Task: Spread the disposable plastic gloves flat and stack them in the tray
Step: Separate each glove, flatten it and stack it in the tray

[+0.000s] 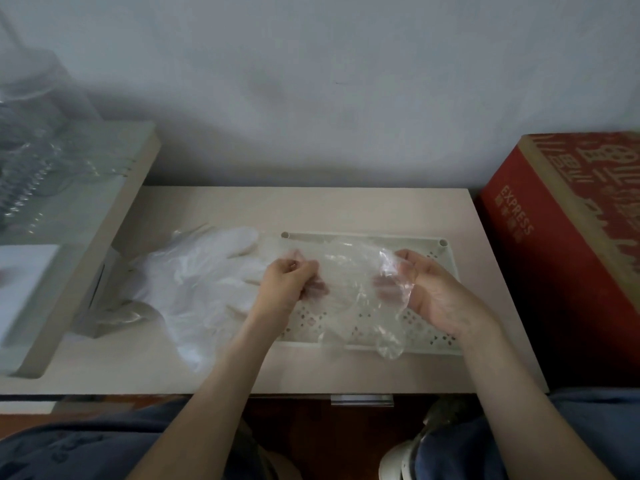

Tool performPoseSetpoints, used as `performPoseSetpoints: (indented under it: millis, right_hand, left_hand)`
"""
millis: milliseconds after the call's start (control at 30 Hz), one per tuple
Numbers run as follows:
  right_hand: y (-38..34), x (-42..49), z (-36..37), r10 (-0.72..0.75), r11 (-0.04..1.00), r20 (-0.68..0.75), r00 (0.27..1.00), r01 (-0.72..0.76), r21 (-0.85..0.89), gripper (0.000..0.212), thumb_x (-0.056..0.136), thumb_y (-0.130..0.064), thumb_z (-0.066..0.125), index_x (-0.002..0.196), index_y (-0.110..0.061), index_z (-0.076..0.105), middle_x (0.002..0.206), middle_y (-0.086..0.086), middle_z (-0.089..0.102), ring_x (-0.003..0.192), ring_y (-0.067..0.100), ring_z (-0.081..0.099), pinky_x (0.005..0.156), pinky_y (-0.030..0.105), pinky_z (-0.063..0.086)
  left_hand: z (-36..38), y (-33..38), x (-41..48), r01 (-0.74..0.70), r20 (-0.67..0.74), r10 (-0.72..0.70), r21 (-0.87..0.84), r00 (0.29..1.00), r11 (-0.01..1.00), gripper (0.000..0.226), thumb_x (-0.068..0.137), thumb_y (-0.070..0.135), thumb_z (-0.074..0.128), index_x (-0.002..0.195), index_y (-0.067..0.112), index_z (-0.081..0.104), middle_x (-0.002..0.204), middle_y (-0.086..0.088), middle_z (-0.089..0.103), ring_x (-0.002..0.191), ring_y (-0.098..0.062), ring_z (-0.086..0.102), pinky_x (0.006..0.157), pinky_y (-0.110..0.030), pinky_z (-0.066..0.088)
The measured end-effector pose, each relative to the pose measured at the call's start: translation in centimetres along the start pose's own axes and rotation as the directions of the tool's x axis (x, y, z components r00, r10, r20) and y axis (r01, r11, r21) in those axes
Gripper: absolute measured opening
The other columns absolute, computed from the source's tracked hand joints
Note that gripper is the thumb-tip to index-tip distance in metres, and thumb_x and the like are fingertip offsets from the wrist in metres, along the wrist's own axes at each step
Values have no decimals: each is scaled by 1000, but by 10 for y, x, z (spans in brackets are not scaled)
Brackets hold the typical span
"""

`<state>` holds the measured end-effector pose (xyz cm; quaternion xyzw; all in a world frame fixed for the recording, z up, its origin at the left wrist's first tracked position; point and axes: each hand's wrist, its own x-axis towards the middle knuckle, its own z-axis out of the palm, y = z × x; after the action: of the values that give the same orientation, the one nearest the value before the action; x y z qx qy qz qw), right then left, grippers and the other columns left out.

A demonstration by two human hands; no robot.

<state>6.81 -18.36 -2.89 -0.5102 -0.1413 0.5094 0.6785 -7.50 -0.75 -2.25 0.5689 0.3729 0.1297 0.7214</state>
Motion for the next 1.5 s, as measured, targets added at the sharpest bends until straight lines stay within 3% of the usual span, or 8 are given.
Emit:
performPoseSetpoints:
  millis: [200, 500, 667, 800, 967, 1067, 1200, 1500]
  right_hand:
    - [-3, -5, 14, -37, 989, -188, 981, 10, -148, 13, 86, -1, 61, 90, -9, 53, 89, 7, 72, 65, 16, 68, 55, 24, 55]
    - [-11, -9, 3, -129, 984, -77, 989, 137, 116, 67, 72, -6, 77, 132, -23, 53, 130, 6, 59, 108, 26, 65, 83, 31, 56]
    - [-10, -11, -5, -104, 946, -73, 992, 121, 302, 93, 51, -23, 94, 133, -20, 50, 125, 9, 64, 109, 29, 65, 81, 36, 58]
    - [-14, -11, 2, 39, 999, -141, 989, -37, 20, 57, 74, -15, 69, 129, -13, 53, 105, 8, 69, 81, 18, 72, 63, 22, 58]
    - [0, -8, 9, 182, 955, 40, 983, -166, -246, 16, 81, -15, 62, 94, -8, 68, 83, 9, 66, 69, 17, 62, 64, 26, 54]
    - [3, -5, 10, 105, 968, -111, 988, -127, -214, 7, 82, -9, 64, 86, -6, 61, 68, 7, 62, 59, 15, 59, 56, 24, 51]
    - [3, 0, 1, -8, 982, -389, 921, -66, -176, 6, 87, -4, 62, 84, -9, 61, 67, 3, 60, 53, 10, 56, 50, 20, 48]
    - [12, 5, -22, -123, 968, -600, 790, -39, -249, 5, 88, -4, 64, 84, -7, 65, 76, 3, 64, 68, 9, 61, 60, 13, 49]
  left_hand:
    - [4, 4, -3, -76, 88, 80, -51, 993, 996, 17, 92, 5, 57, 80, 9, 47, 62, -9, 63, 42, -20, 56, 43, -27, 49]
    - [-4, 0, 1, -141, 100, 131, 106, 986, 984, 2, 92, 13, 61, 91, 11, 60, 62, -6, 60, 40, -12, 41, 36, -21, 36]
    - [-8, 7, 4, -89, 181, 38, 283, 983, 955, 6, 90, 15, 63, 85, 12, 61, 49, 1, 45, 37, -10, 34, 34, -19, 28]
    - [-10, 10, 10, -62, 143, 30, 229, 989, 972, 8, 87, 14, 67, 82, 14, 61, 59, -10, 49, 36, -12, 42, 37, -19, 34]
    - [-2, 10, 6, -2, 148, -12, 95, 989, 995, 15, 90, 16, 64, 100, 9, 57, 43, 2, 42, 50, -23, 64, 51, -31, 52]
    - [1, 12, 0, 63, 142, -74, 79, 987, 995, 43, 87, 31, 65, 119, 10, 47, 67, -6, 67, 58, -26, 68, 50, -31, 53]
    - [-7, 6, 0, 118, 254, -260, 464, 932, 878, 83, 76, 48, 71, 142, 21, 28, 92, -6, 73, 64, -20, 66, 59, -28, 52]
    - [-19, -5, 11, 27, 245, -227, 622, 943, 783, 38, 84, 17, 70, 121, 14, 59, 84, -2, 68, 58, -6, 57, 57, -15, 47]
